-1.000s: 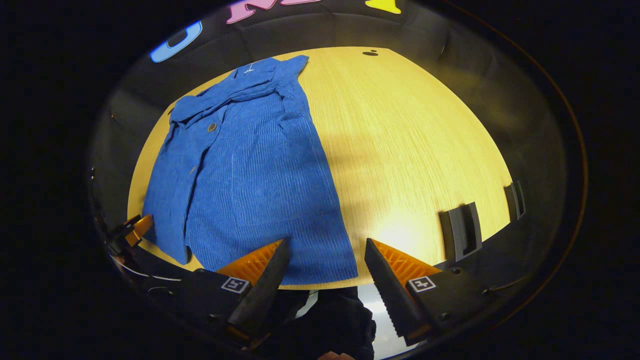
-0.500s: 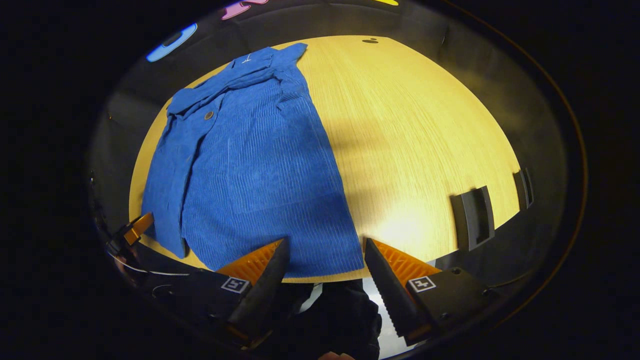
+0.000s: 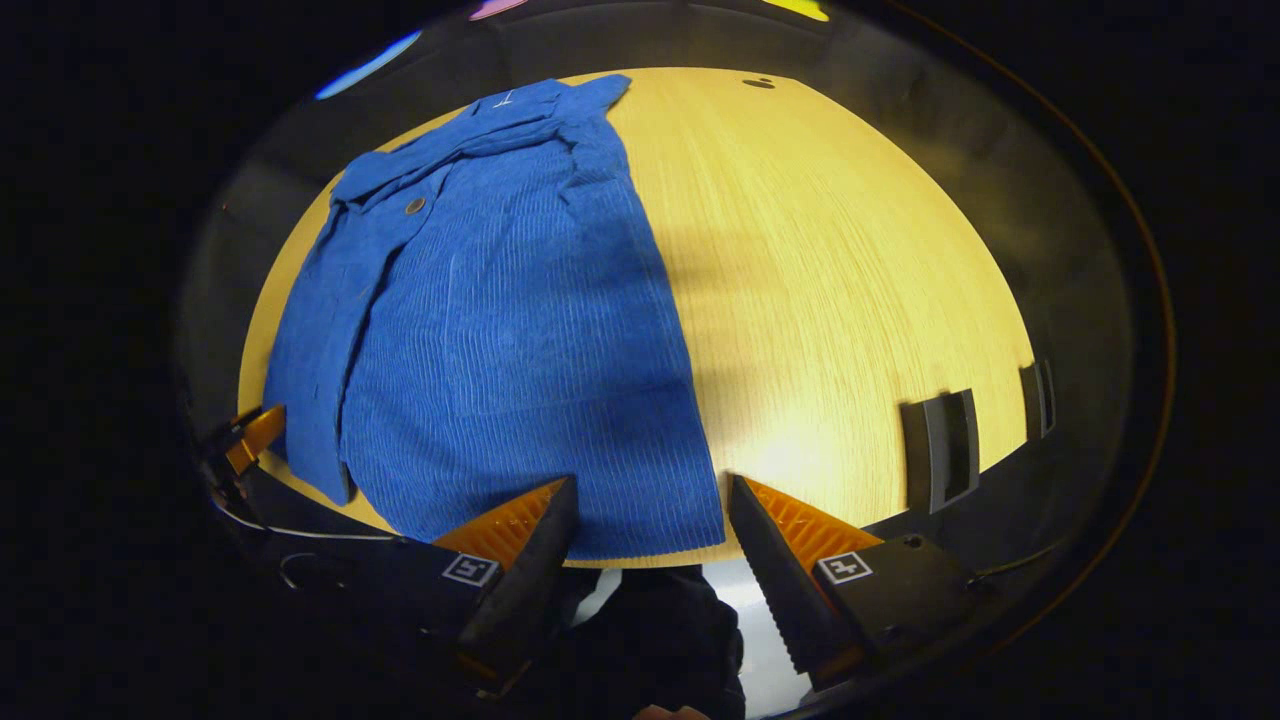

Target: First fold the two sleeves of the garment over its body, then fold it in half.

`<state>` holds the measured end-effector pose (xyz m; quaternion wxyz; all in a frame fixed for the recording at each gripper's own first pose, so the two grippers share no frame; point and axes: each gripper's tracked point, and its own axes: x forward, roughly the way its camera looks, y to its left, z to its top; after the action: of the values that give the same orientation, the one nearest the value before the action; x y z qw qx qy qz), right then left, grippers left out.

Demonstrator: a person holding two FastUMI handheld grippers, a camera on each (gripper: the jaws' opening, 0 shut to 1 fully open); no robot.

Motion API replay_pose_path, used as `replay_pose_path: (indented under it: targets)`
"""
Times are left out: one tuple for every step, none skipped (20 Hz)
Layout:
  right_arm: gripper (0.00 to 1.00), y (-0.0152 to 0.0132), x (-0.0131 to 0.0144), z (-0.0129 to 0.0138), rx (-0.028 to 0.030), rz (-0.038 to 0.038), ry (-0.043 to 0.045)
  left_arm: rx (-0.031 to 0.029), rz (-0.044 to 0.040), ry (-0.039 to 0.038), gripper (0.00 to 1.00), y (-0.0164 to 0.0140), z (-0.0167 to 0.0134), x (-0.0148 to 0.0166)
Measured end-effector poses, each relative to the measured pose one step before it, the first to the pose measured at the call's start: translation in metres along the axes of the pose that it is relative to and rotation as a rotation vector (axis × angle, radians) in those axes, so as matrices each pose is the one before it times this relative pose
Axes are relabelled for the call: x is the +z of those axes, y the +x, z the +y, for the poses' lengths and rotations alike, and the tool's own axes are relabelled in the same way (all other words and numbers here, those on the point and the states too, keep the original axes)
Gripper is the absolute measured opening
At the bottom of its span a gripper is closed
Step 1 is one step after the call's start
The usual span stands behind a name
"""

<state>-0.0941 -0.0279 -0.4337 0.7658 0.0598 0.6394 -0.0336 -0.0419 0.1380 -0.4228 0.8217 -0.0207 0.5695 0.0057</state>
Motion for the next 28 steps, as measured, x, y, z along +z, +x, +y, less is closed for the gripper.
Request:
replay_pose_path:
  targets:
    - [1.00, 0.00090, -0.00008, 0.00193, 0.00463, -0.00088, -0.00846, -0.00615, 0.00229, 0.01514, 0.77, -0.00069, -0.00449, 0.00109]
    - [0.88, 0.00007, -0.00104, 0.00243, 0.00147, 0.00129, -0.01003, -0.00478, 0.00216, 0.01871, 0.66, 0.00128, -0.00326, -0.00043]
    - [0.88, 0.00011, -0.00017, 0.00201, 0.00222, 0.00079, -0.01016, -0.00143, 0.00030, 0.01207, 0.73, 0.00084, -0.00079, 0.00117]
    - [0.87, -0.00015, 0.00024, 0.00193, 0.00129, 0.00109, -0.00618, 0.00188, 0.00297, -0.00045, 0.62, -0.00022, 0.00101, 0.00047]
    - [0.97, 0.00043, 0.00052, 0.00158, 0.00008, 0.00043, -0.00205, -0.00287, 0.00090, -0.00790, 0.60, -0.00028, 0.00040, 0.00010]
    - [0.97, 0.00062, 0.00233, 0.00204, 0.00566, -0.00143, 0.00053, -0.00709, 0.00331, -0.00906, 0.60, -0.00348, -0.00233, -0.00041]
    - [0.82, 0.00102, 0.00035, 0.00077, -0.00135, -0.00031, 0.00327, 0.00017, 0.00503, 0.00420, 0.55, -0.00037, -0.00229, -0.00022]
    - [0.86, -0.00144, 0.00064, 0.00088, 0.00361, 0.00393, -0.00511, 0.00830, 0.00555, 0.01364, 0.37, 0.00245, 0.00142, -0.00220]
    - [0.86, -0.00008, 0.00221, 0.00263, 0.01296, -0.01351, -0.00503, 0.00751, 0.00369, 0.02072, 0.33, 0.00018, 0.00029, -0.00029]
    - [0.67, 0.00305, 0.00108, 0.00548, 0.01623, -0.00693, 0.01910, -0.00730, 0.00639, 0.00987, 0.32, -0.00012, -0.00375, 0.00346]
    - [0.48, -0.00211, 0.00090, 0.00245, 0.00635, 0.00345, 0.00220, -0.01288, -0.01387, -0.00860, 0.31, 0.02087, -0.00399, -0.00355]
    - [0.29, 0.00130, 0.00013, 0.00120, 0.01071, 0.01123, -0.00900, 0.01248, 0.00977, -0.02530, 0.18, -0.01864, -0.00076, 0.00355]
    - [0.29, -0.00184, -0.00157, 0.00053, 0.00833, -0.00250, 0.00396, 0.00936, -0.00228, -0.01053, 0.05, -0.00004, -0.00105, 0.00104]
    - [0.20, 0.00391, 0.00420, 0.00189, 0.00378, 0.00333, 0.02867, 0.00911, 0.00501, -0.00979, 0.05, -0.00006, -0.00035, -0.00010]
    - [0.11, -0.00008, -0.00043, 0.00016, 0.00654, 0.00400, 0.00158, 0.00570, 0.00552, -0.01139, 0.05, -0.00054, -0.00108, -0.00006]
    - [0.11, -0.00025, -0.00026, -0.00046, 0.00620, 0.00494, -0.00416, 0.00589, 0.01510, -0.01311, 0.00, -0.00020, -0.00067, 0.00108]
    - [0.11, -0.00007, 0.00101, -0.00003, 0.00680, 0.00295, 0.00601, 0.00533, 0.01881, -0.00388, 0.00, 0.00005, -0.00147, 0.00076]
    - [0.11, 0.00029, 0.00127, 0.00118, 0.00858, -0.00111, 0.01902, -0.00404, 0.01887, 0.00612, 0.00, -0.00063, -0.00089, -0.00094]
    - [0.11, 0.00033, 0.00077, 0.00017, 0.00886, 0.00284, 0.01732, -0.01866, 0.01686, -0.00757, 0.00, -0.00437, -0.00117, 0.00249]
    - [0.11, -0.00341, 0.00006, -0.00062, 0.01019, 0.00707, 0.01487, -0.03884, 0.01837, -0.02237, 0.00, -0.00284, -0.00534, 0.00134]
    - [0.11, -0.00551, 0.00350, 0.00307, 0.01756, -0.00715, 0.01535, -0.04189, -0.00519, -0.03341, 0.00, -0.00791, -0.00510, 0.00358]
    - [0.11, -0.00548, 0.00621, 0.00414, 0.01650, -0.01937, 0.00831, -0.04080, -0.00001, -0.02896, 0.00, -0.00635, -0.00211, 0.00437]
    - [0.11, -0.00576, 0.00749, 0.00256, 0.01424, -0.01569, 0.00035, -0.02069, -0.01083, -0.01945, 0.00, -0.00815, -0.00120, 0.00600]
    - [0.11, -0.00725, 0.00794, 0.00377, 0.01598, -0.01669, -0.00124, -0.00368, -0.01005, -0.00492, 0.00, -0.00988, 0.00160, 0.00450]
    - [0.11, -0.00582, 0.00848, 0.00282, 0.01442, -0.01185, -0.00133, 0.00060, -0.01012, 0.00341, 0.00, -0.00845, 0.00287, 0.00334]
    - [0.11, -0.00628, 0.00707, 0.00300, 0.01639, -0.00850, -0.00434, -0.00310, -0.01124, 0.00359, 0.00, -0.00865, 0.00171, 0.00420]
    - [0.11, -0.00483, 0.01064, 0.00402, 0.02024, -0.01735, -0.00546, -0.00200, -0.00687, 0.00006, 0.00, -0.00731, 0.00136, 0.00425]
    - [0.11, -0.00653, 0.01058, 0.00408, 0.01800, -0.01828, -0.00642, -0.00441, -0.00240, -0.00078, 0.00, -0.00527, 0.00062, 0.00505]
